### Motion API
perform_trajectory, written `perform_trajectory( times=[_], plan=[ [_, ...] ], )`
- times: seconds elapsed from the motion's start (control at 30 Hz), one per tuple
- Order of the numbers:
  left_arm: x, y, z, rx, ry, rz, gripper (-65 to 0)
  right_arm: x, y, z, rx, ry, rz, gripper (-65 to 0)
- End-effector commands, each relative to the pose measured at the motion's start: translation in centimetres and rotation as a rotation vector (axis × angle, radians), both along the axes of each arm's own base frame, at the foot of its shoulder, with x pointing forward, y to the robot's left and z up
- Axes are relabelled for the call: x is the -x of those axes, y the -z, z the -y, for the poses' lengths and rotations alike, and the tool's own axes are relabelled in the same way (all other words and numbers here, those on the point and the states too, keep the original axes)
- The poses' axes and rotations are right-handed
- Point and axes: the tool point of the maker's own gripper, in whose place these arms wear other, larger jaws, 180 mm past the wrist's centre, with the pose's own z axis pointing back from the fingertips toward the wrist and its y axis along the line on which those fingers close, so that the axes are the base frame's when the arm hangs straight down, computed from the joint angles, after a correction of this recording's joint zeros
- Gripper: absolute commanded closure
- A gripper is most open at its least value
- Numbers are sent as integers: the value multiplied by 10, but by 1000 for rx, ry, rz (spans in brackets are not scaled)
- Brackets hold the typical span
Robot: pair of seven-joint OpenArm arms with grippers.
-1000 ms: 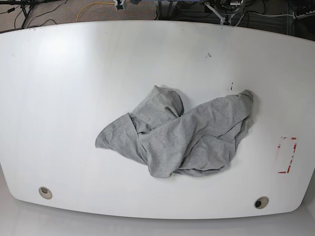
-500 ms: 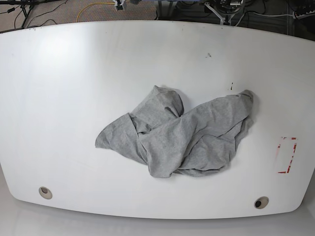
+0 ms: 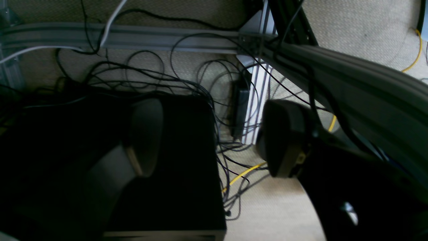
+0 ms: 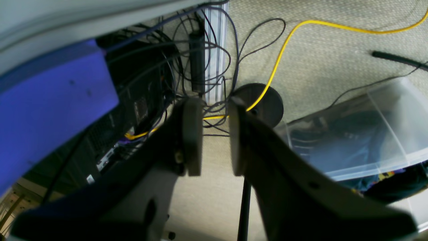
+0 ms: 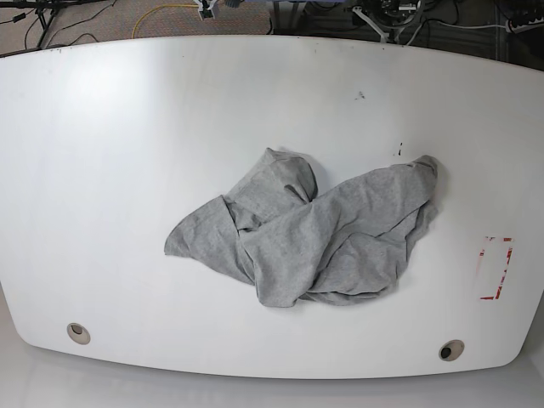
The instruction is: Fold the T-shirt properly
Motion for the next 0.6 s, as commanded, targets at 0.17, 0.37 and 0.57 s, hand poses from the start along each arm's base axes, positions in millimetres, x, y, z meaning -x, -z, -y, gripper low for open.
perform_trajectory(
  times=[0.17,0.37,0.57],
  plan=[
    [-5,-2,-7,-26,0,27,-446,5,-1,-1,-6,-3,-3,-135],
    [-4,-2,-10,-35,2,30,-445,6,-1,-2,-7,-2,0,-135],
    [-3,-2,-10,-30,-4,25,-451,11,-2,-6,-14,1,-2,-135]
  ],
)
